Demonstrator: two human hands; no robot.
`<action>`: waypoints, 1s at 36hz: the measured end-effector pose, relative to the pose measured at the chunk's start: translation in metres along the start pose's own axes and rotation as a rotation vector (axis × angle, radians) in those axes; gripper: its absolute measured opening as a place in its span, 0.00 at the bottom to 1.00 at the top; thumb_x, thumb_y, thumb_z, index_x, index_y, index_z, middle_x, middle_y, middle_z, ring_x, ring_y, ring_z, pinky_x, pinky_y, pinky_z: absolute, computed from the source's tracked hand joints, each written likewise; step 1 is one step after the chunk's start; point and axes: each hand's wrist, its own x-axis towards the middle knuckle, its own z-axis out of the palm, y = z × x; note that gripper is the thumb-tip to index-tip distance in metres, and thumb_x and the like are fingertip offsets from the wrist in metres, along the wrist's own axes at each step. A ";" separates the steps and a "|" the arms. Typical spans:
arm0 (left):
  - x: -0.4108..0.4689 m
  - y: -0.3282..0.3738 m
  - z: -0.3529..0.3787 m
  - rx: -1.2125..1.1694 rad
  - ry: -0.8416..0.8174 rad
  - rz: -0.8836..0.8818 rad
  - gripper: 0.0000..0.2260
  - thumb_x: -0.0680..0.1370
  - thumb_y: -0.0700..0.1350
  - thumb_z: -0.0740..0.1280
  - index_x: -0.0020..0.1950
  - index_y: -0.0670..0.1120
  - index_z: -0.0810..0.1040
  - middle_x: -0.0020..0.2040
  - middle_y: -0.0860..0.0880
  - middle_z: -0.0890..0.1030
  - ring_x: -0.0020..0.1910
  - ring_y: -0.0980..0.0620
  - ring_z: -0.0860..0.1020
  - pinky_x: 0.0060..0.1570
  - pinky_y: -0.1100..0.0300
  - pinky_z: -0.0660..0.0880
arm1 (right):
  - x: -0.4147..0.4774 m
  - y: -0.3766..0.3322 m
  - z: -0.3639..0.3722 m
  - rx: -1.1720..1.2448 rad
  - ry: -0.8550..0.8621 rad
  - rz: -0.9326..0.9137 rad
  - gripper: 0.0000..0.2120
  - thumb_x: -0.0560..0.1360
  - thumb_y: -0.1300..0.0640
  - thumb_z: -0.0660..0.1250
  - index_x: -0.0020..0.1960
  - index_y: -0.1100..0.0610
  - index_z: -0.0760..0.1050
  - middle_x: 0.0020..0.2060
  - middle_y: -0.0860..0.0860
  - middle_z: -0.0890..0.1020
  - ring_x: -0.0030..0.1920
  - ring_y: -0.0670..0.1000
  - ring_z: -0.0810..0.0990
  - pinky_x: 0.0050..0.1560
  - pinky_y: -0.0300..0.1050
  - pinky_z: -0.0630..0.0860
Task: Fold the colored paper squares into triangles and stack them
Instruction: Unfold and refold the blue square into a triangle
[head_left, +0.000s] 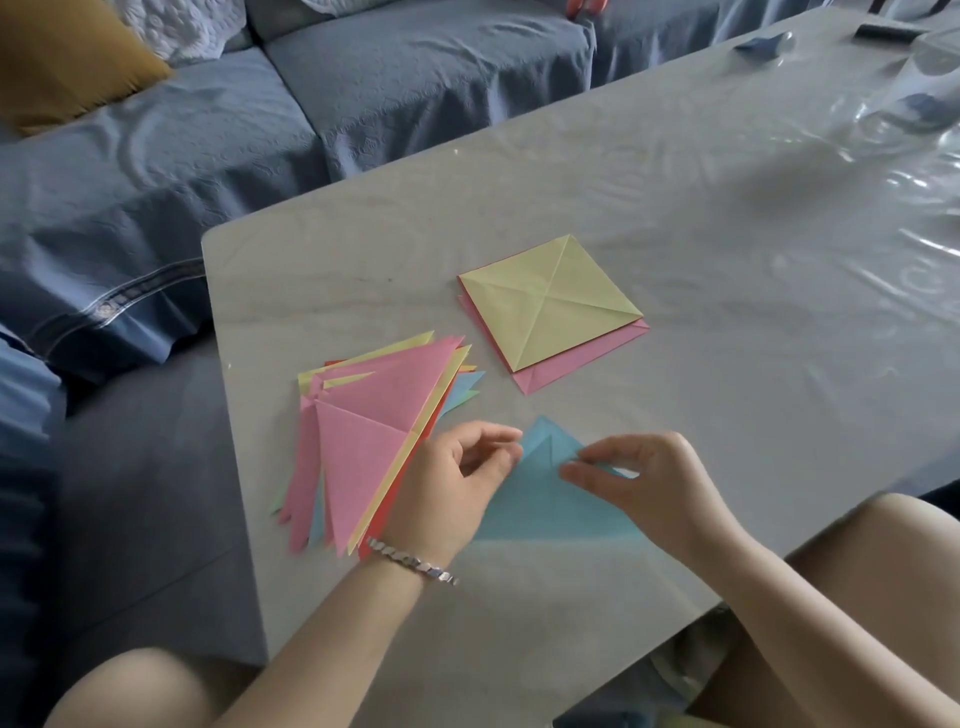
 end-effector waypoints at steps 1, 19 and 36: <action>-0.003 0.001 0.001 -0.011 0.016 0.019 0.06 0.73 0.42 0.69 0.43 0.54 0.78 0.39 0.55 0.83 0.39 0.62 0.80 0.40 0.75 0.71 | -0.001 -0.002 0.001 0.019 0.011 0.016 0.12 0.67 0.55 0.75 0.30 0.42 0.77 0.33 0.36 0.82 0.37 0.37 0.80 0.38 0.27 0.71; -0.023 0.013 0.010 0.061 0.266 0.233 0.13 0.69 0.38 0.72 0.42 0.58 0.81 0.35 0.66 0.80 0.35 0.64 0.78 0.39 0.76 0.70 | -0.015 -0.030 0.010 0.309 0.188 0.043 0.07 0.67 0.63 0.74 0.37 0.53 0.78 0.29 0.43 0.82 0.29 0.39 0.78 0.31 0.27 0.69; -0.028 0.022 0.006 0.188 0.295 0.373 0.08 0.70 0.43 0.69 0.48 0.49 0.82 0.39 0.62 0.79 0.36 0.65 0.75 0.39 0.77 0.70 | -0.025 -0.042 0.006 0.383 0.223 -0.007 0.11 0.66 0.64 0.73 0.34 0.48 0.81 0.29 0.45 0.83 0.30 0.41 0.79 0.33 0.28 0.72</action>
